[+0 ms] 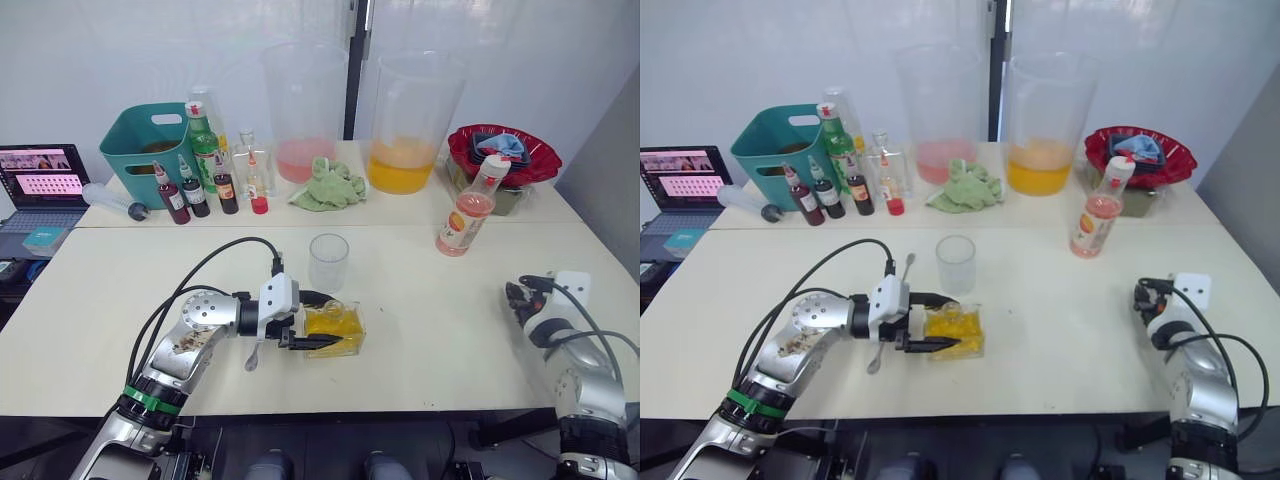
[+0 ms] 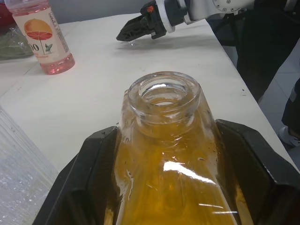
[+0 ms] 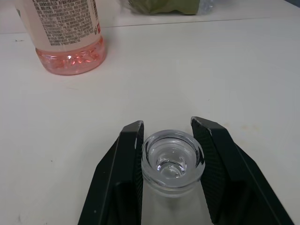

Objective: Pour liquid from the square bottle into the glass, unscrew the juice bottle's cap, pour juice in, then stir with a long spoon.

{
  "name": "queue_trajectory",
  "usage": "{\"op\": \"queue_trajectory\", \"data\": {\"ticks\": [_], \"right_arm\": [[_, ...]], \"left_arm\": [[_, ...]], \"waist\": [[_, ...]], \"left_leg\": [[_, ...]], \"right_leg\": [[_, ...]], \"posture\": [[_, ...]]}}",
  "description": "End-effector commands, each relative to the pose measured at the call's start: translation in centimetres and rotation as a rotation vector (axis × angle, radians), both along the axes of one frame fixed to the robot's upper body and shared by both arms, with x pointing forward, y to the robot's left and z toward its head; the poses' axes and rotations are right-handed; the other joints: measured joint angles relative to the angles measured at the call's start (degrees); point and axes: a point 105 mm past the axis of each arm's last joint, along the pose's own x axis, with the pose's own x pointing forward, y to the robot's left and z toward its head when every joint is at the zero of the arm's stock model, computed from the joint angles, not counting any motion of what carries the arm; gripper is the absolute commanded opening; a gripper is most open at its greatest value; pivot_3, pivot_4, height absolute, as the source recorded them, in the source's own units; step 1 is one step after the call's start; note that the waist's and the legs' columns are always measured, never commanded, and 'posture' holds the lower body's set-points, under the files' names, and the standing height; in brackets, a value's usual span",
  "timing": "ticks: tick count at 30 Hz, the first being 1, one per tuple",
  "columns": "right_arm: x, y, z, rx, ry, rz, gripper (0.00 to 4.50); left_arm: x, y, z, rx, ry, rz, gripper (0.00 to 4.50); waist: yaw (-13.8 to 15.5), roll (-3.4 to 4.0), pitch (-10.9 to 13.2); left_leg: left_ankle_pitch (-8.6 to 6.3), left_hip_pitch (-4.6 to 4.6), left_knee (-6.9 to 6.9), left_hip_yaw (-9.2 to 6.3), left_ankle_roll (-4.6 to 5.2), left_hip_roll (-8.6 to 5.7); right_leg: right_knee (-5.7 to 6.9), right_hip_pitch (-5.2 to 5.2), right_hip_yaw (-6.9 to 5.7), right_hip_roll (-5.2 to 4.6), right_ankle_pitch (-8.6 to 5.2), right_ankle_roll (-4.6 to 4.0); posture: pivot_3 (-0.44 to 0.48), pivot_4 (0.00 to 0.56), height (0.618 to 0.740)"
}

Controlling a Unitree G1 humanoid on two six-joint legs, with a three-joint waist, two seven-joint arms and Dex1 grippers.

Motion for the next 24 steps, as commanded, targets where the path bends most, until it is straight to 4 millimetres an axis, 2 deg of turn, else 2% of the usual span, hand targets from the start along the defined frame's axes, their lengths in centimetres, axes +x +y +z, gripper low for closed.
{"op": "queue_trajectory", "data": {"ticks": [1, 3, 10, 14, 18, 24], "right_arm": [[-0.2, -0.6, 1.3, -0.023, -0.054, -0.015, 1.08], [-0.2, -0.7, 1.4, -0.022, -0.057, -0.016, 2.12], [-1.1, -0.3, 4.2, -0.071, -0.121, 0.030, 4.46], [-2.0, 0.3, 5.7, -0.093, -0.134, 0.073, 4.50], [-3.3, 1.6, 7.8, -0.145, -0.131, 0.190, 4.50], [-6.6, 7.5, 8.5, -0.165, -0.005, 0.672, 4.50]], "left_arm": [[0.2, 0.4, -1.0, 0.048, 0.011, 0.034, 2.76], [0.2, 0.4, -1.0, 0.047, 0.010, 0.035, 2.76], [0.0, 0.4, -0.8, 0.028, 0.016, 0.027, 2.76], [0.0, 0.4, -0.5, 0.017, 0.017, 0.024, 2.76], [0.0, 0.4, -0.2, 0.003, 0.027, 0.018, 2.76], [-0.2, 0.5, 0.3, 0.003, 0.029, 0.000, 2.76]], "waist": [[0.0, 0.00, 0.0], [0.0, 0.00, 0.0], [0.0, 0.02, 0.0], [0.0, 0.02, 0.0], [0.0, 0.05, 0.0], [0.0, 0.09, 0.1]], "left_leg": [[0.00, 0.00, 0.00, 0.00, 0.00, 0.00], [0.00, 0.00, 0.00, 0.00, 0.00, 0.00], [0.00, -0.02, -0.01, -0.01, 0.00, 0.00], [0.00, -0.03, -0.02, -0.02, 0.00, 0.01], [0.00, -0.08, -0.03, -0.02, 0.00, 0.02], [0.00, -0.14, -0.06, -0.04, 0.00, 0.03]], "right_leg": [[0.00, 0.00, 0.00, 0.00, 0.00, 0.00], [0.00, 0.00, 0.00, 0.00, 0.00, 0.00], [-0.02, -0.01, 0.00, 0.00, 0.00, 0.00], [-0.03, -0.01, 0.00, 0.00, 0.00, 0.00], [-0.06, -0.04, 0.00, 0.00, 0.00, 0.01], [-0.18, -0.05, -0.04, 0.04, -0.01, 0.01]], "posture": [[0.000, 0.150, 0.740], [0.000, 0.150, 0.740], [0.000, 0.150, 0.740], [0.000, 0.150, 0.740], [0.000, 0.150, 0.740], [0.000, 0.150, 0.740]]}}
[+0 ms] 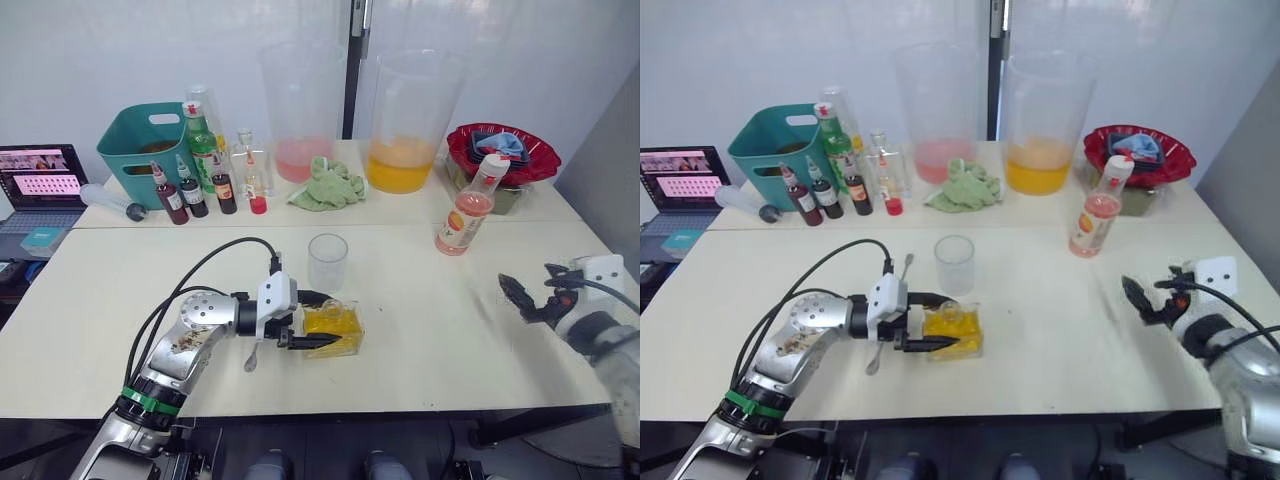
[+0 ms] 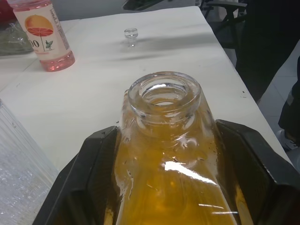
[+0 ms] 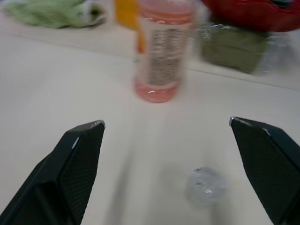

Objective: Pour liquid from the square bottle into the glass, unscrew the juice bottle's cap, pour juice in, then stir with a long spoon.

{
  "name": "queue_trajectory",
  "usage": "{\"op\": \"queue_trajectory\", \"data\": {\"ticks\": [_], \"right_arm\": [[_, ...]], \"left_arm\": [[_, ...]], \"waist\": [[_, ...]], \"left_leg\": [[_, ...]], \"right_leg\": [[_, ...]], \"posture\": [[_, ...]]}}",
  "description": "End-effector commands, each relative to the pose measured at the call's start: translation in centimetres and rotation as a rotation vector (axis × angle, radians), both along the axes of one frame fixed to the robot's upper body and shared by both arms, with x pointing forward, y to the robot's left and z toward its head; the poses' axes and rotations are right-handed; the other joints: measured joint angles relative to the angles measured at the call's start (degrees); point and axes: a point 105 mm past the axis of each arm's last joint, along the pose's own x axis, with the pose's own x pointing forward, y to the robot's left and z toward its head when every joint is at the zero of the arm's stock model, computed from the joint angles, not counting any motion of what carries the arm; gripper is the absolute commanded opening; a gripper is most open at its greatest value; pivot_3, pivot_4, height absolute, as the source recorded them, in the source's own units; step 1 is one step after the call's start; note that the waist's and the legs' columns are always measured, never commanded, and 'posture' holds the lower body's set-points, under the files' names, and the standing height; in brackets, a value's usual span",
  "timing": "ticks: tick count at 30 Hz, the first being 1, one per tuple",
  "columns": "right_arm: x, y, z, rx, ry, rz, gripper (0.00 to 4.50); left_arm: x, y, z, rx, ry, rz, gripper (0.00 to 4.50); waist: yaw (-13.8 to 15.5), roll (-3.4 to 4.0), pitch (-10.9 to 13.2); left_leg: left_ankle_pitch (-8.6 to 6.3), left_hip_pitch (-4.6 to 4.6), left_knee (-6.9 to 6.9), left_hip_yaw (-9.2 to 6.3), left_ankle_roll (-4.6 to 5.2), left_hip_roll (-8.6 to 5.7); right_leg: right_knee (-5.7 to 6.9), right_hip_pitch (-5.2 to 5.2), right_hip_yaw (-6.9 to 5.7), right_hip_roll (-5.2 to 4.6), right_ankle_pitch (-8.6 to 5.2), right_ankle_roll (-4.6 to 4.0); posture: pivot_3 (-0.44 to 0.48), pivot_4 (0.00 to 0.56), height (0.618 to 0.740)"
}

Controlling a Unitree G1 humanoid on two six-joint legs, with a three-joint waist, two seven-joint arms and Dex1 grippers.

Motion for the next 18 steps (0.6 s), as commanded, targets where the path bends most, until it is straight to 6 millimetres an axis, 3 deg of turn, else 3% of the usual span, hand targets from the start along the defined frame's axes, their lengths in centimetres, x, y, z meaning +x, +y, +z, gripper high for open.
{"op": "queue_trajectory", "data": {"ticks": [1, 10, 13, 18], "right_arm": [[-2.2, 3.7, 1.9, -0.031, 0.023, 0.272, 4.50], [-4.5, 9.8, 4.0, 0.044, 0.091, 0.652, 4.50], [-4.7, 10.7, 4.1, 0.041, 0.107, 0.702, 4.50], [-4.0, 11.8, 3.8, 0.033, 0.105, 0.747, 4.50]], "left_arm": [[-0.2, 0.3, 0.5, 0.005, 0.002, -0.004, 2.76], [-1.0, 1.6, 3.6, -0.023, -0.002, 0.017, 2.76], [-0.9, 2.1, 3.9, -0.031, 0.007, 0.048, 2.76], [-0.6, 4.7, 5.2, -0.048, -0.003, 0.163, 2.76]], "waist": [[0.0, 0.00, 0.0], [-0.1, -0.28, 0.5], [0.2, -0.30, 0.6], [0.3, -0.41, 0.7]], "left_leg": [[0.00, -0.02, 0.00, -0.01, 0.00, 0.00], [0.00, -0.21, 0.00, -0.05, 0.00, 0.04], [-0.01, -0.39, 0.00, -0.11, 0.01, 0.02], [0.00, -1.04, 0.07, -0.12, 0.01, -0.01]], "right_leg": [[-0.01, 0.00, 0.00, -0.01, 0.00, 0.00], [-0.15, -0.13, -0.03, -0.02, 0.01, 0.02], [-0.21, -0.23, -0.07, -0.05, 0.03, 0.06], [-0.06, -0.96, -0.07, -0.08, 0.11, 0.10]], "posture": [[0.000, 0.150, 0.740], [0.000, 0.150, 0.740], [0.000, 0.150, 0.740], [0.000, 0.150, 0.740]]}}
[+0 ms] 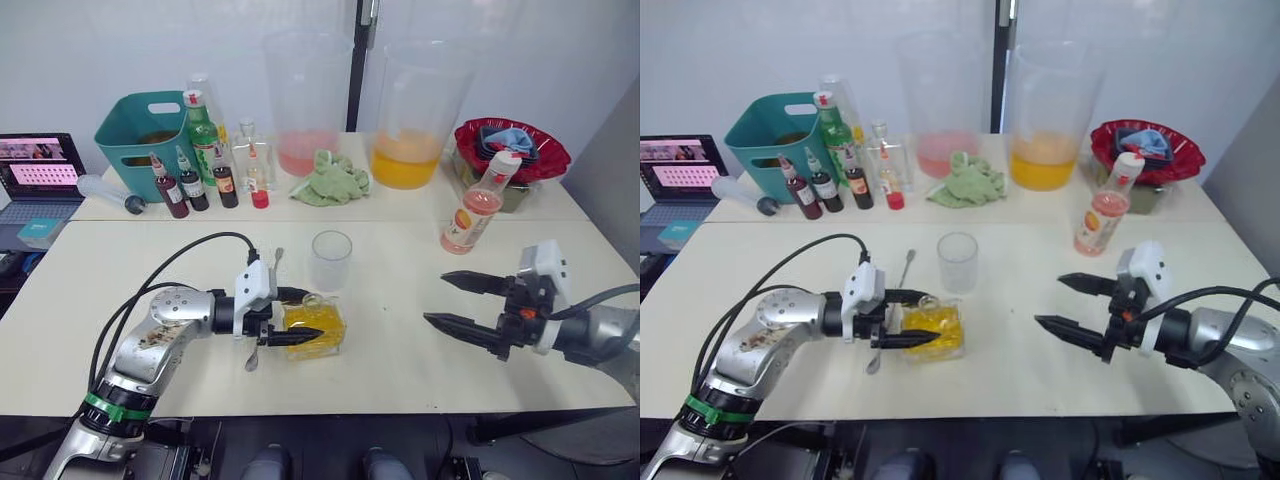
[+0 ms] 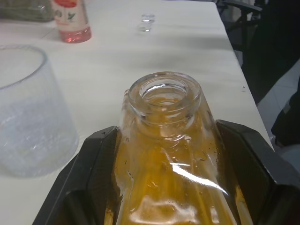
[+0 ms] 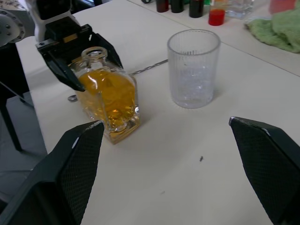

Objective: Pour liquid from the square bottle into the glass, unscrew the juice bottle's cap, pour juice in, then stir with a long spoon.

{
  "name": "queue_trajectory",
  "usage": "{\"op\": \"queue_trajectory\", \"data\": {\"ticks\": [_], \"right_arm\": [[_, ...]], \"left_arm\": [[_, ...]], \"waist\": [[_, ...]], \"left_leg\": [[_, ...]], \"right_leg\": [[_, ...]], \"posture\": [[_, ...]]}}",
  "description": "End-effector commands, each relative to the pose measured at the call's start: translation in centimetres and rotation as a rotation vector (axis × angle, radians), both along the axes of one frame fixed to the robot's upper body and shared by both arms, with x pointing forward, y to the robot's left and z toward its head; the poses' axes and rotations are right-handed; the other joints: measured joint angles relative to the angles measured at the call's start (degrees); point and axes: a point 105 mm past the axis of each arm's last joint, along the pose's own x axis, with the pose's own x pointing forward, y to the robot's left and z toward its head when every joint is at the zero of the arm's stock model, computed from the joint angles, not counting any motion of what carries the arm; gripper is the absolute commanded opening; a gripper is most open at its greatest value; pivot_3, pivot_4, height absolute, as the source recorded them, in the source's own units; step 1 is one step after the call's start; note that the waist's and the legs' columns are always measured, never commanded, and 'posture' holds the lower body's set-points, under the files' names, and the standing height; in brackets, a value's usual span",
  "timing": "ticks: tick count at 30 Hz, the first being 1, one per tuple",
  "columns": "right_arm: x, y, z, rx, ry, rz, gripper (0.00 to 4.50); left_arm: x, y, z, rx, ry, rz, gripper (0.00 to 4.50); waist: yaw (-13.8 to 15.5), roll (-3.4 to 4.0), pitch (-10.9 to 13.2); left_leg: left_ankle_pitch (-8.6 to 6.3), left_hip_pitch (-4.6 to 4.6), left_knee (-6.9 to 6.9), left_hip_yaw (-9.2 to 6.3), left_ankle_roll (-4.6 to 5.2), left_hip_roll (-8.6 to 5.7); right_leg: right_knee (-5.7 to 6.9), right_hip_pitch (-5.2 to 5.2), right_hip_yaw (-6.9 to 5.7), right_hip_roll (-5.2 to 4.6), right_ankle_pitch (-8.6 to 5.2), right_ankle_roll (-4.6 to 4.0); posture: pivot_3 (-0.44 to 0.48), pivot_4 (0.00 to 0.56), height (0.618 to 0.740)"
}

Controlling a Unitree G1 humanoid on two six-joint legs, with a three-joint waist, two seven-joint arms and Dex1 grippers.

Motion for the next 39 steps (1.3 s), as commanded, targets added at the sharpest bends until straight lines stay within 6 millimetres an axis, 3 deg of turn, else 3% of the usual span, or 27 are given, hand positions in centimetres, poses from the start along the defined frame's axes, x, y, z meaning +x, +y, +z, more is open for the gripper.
{"op": "queue_trajectory", "data": {"ticks": [1, 6, 12, 15, 19, 23, 29, 39], "right_arm": [[0.4, 0.6, 0.3, 0.001, -0.031, 0.026, 4.50], [0.9, 1.1, -0.5, -0.014, -0.034, 0.043, 4.50], [1.4, 1.9, -0.9, -0.006, -0.056, 0.046, 4.50], [1.5, 2.4, -0.7, 0.002, -0.069, 0.049, 4.50], [1.6, 2.7, -0.7, 0.002, -0.090, 0.034, 4.50], [1.3, 3.1, -0.5, 0.022, -0.108, 0.008, 4.50], [1.0, 3.5, -0.4, 0.038, -0.117, -0.025, 4.50], [0.8, 3.5, -0.2, 0.038, -0.135, -0.071, 4.50]], "left_arm": [[0.2, 2.1, 3.8, -0.050, -0.110, 0.084, 2.76], [0.9, 5.0, 5.5, -0.070, -0.096, 0.210, 2.76], [3.9, 5.8, 7.7, -0.077, -0.198, 0.389, 2.76], [5.3, 5.7, 7.8, -0.055, -0.204, 0.469, 2.76], [6.6, 4.9, 8.1, -0.004, -0.263, 0.511, 2.76], [8.6, 3.6, 9.9, -0.004, -0.370, 0.549, 2.76], [9.8, 0.6, 10.3, 0.040, -0.437, 0.465, 2.76], [11.5, -2.0, 11.3, 0.054, -0.669, 0.443, 2.76]], "waist": [[0.0, -0.05, 0.0], [0.0, -0.10, 0.1], [0.5, -0.29, 0.2], [0.5, -0.31, 0.2], [0.5, -0.32, 0.2], [0.6, -0.37, 0.3], [0.8, -0.38, 0.3], [0.6, -0.39, 0.3]], "left_leg": [[0.00, -0.11, 0.01, 0.00, 0.00, -0.02], [0.00, -0.11, 0.00, -0.03, 0.00, -0.01], [0.01, -0.11, 0.02, -0.05, -0.02, -0.09], [0.03, -0.11, 0.02, -0.04, -0.05, -0.08], [0.02, -0.11, 0.02, -0.05, -0.04, -0.09], [0.02, -0.25, 0.02, -0.05, -0.04, -0.12], [0.05, -0.55, 0.07, -0.04, -0.07, -0.26], [0.08, -0.80, 0.17, 0.00, -0.09, -0.30]], "right_leg": [[0.20, -0.20, 0.01, -0.01, 0.03, -0.02], [0.24, -0.26, -0.03, 0.01, 0.04, -0.04], [0.25, -0.23, -0.05, -0.05, 0.05, -0.03], [0.24, -0.24, -0.05, -0.03, 0.08, -0.04], [0.30, -0.29, -0.06, 0.00, 0.09, -0.06], [0.30, -0.41, -0.06, 0.00, 0.10, -0.06], [0.41, -0.75, -0.08, -0.03, 0.19, -0.06], [0.70, -1.11, -0.04, -0.02, 0.20, -0.07]], "posture": [[0.000, 0.150, 0.740], [0.000, 0.150, 0.740], [0.000, 0.150, 0.740], [0.000, 0.150, 0.740], [0.000, 0.150, 0.740], [0.000, 0.150, 0.740], [0.000, 0.150, 0.740], [0.000, 0.150, 0.740]]}}
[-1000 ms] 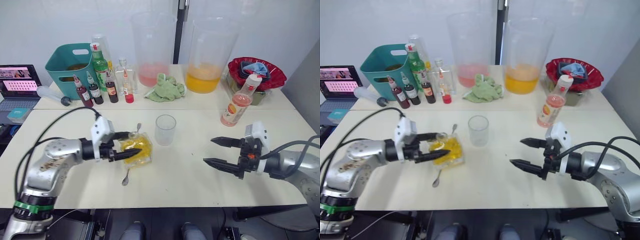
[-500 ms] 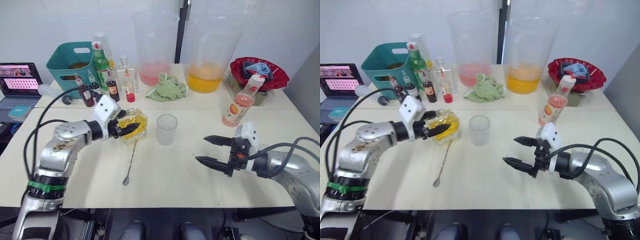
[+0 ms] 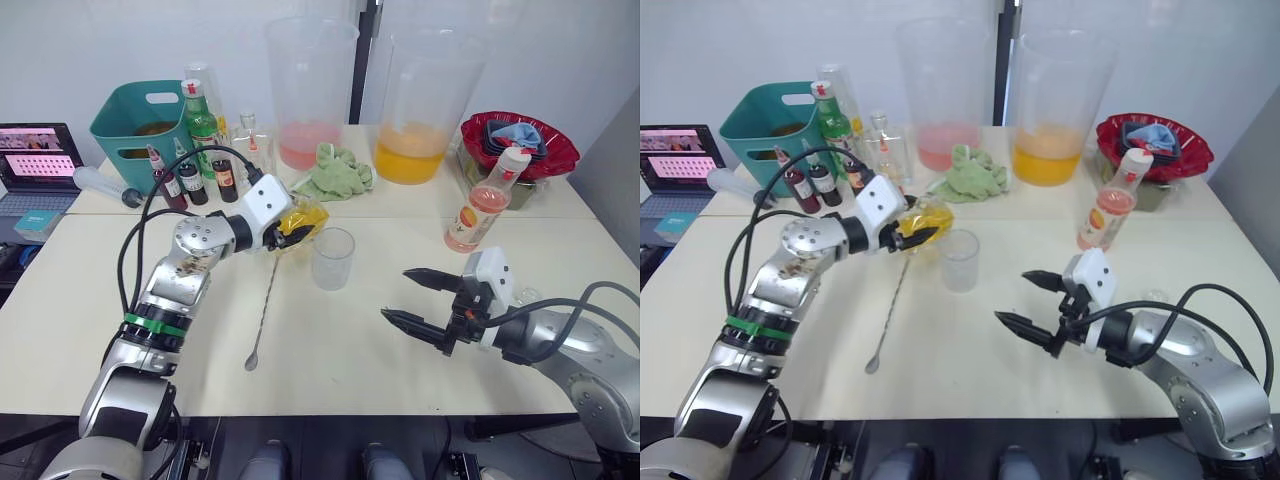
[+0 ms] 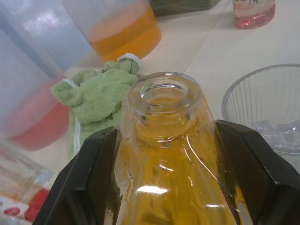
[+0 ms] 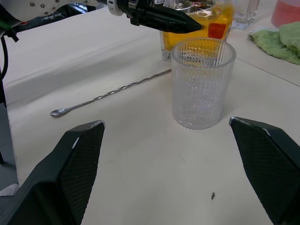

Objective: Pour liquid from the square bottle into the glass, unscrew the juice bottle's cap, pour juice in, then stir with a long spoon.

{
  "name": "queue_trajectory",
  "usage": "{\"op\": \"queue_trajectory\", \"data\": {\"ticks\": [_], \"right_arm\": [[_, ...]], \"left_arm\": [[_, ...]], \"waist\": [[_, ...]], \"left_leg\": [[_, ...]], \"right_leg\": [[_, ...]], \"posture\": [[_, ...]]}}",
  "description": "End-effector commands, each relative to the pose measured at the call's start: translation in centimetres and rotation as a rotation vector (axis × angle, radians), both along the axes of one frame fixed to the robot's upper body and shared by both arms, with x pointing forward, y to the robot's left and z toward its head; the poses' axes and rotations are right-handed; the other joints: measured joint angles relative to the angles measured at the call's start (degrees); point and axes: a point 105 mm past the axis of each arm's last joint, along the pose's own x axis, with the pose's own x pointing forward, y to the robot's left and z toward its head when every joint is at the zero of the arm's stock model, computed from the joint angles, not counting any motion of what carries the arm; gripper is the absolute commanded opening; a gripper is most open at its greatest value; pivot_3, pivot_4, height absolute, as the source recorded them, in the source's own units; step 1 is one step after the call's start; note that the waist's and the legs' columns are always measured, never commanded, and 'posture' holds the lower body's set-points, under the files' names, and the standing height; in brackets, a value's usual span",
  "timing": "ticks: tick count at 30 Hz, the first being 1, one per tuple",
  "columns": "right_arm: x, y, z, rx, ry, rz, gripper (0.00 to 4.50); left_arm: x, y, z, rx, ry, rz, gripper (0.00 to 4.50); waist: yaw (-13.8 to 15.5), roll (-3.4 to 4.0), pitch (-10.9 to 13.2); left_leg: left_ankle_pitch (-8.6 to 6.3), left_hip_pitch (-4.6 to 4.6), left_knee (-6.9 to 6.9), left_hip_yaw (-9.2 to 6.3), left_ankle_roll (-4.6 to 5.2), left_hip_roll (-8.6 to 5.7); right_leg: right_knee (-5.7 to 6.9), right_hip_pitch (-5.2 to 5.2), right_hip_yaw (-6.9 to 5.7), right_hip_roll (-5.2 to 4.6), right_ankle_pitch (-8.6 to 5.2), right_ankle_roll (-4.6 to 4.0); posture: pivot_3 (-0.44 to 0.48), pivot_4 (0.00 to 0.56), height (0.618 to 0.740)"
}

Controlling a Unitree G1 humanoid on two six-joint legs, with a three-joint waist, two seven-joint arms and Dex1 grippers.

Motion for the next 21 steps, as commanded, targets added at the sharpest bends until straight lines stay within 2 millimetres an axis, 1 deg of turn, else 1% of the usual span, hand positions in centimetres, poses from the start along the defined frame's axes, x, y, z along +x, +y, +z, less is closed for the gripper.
{"op": "queue_trajectory", "data": {"ticks": [1, 5, 8, 11, 14, 21], "right_arm": [[-0.6, 0.2, 1.0, 0.004, -0.045, -0.002, 4.50], [-0.6, 0.1, 1.0, 0.001, -0.052, -0.015, 4.50], [-0.6, 0.0, 0.9, -0.004, -0.051, -0.024, 4.50], [-0.6, 0.0, 0.9, -0.003, -0.051, -0.025, 4.50], [-0.5, 0.1, 0.9, -0.001, -0.056, -0.028, 4.50], [-0.5, 0.1, 0.8, -0.003, -0.056, -0.036, 4.50]], "left_arm": [[-0.2, -1.0, 4.7, -0.011, -0.224, -0.021, 2.76], [0.1, -1.2, 4.7, 0.018, -0.285, -0.018, 2.76], [0.2, -1.4, 4.6, 0.052, -0.361, -0.010, 2.76], [0.2, -1.6, 4.6, 0.063, -0.401, -0.012, 2.76], [0.3, -2.0, 4.6, 0.103, -0.500, 0.008, 2.76], [0.3, -2.3, 4.7, 0.157, -0.613, 0.026, 2.76]], "waist": [[0.0, 0.00, 0.0], [-0.1, 0.00, 0.0], [-0.1, -0.01, 0.0], [-0.1, -0.01, 0.0], [-0.1, -0.01, 0.0], [-0.1, -0.01, 0.0]], "left_leg": [[0.00, -0.09, 0.09, -0.01, 0.00, 0.00], [0.00, -0.13, 0.31, -0.01, 0.01, -0.02], [0.00, -0.14, 0.43, -0.02, 0.01, -0.03], [0.00, -0.16, 0.63, -0.03, 0.01, -0.03], [0.00, -0.18, 0.78, -0.04, 0.01, -0.04], [0.00, -0.17, 0.85, -0.04, 0.01, -0.06]], "right_leg": [[0.09, -0.08, 0.00, 0.01, 0.00, 0.00], [0.44, -0.09, 0.00, 0.01, 0.00, 0.00], [0.43, -0.08, 0.00, 0.01, 0.00, 0.00], [0.47, -0.08, 0.00, 0.03, 0.00, 0.01], [0.51, -0.05, -0.01, 0.02, 0.00, 0.02], [0.59, -0.04, 0.00, 0.02, 0.02, 0.05]], "posture": [[0.000, 0.150, 0.740], [0.000, 0.150, 0.740], [0.000, 0.150, 0.740], [0.000, 0.150, 0.740], [0.000, 0.150, 0.740], [0.000, 0.150, 0.740]]}}
